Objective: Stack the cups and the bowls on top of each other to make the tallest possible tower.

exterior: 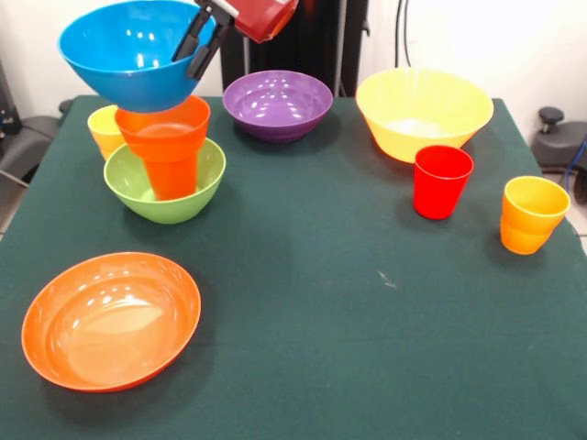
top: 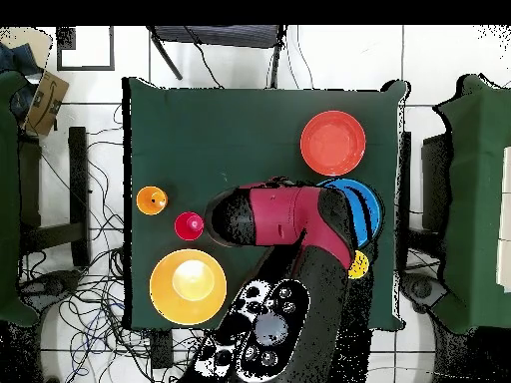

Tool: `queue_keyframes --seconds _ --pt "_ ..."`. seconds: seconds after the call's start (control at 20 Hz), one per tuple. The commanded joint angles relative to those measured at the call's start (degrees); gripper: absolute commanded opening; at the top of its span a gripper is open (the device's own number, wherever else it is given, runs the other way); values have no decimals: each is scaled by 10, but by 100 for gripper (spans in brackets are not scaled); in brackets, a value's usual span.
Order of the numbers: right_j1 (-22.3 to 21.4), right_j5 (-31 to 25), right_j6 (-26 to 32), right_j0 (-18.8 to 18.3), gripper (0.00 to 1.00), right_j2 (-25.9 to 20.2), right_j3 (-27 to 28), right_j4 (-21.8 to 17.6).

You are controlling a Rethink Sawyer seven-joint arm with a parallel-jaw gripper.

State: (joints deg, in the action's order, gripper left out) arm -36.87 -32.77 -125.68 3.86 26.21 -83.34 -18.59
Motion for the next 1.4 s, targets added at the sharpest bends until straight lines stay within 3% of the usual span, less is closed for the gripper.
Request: queue_keyframes --seconds 0.05,1.4 --pt "34 -4 -43 5 0 -62 19 13" --pt "51 43 -69 20 0 -51 4 18"
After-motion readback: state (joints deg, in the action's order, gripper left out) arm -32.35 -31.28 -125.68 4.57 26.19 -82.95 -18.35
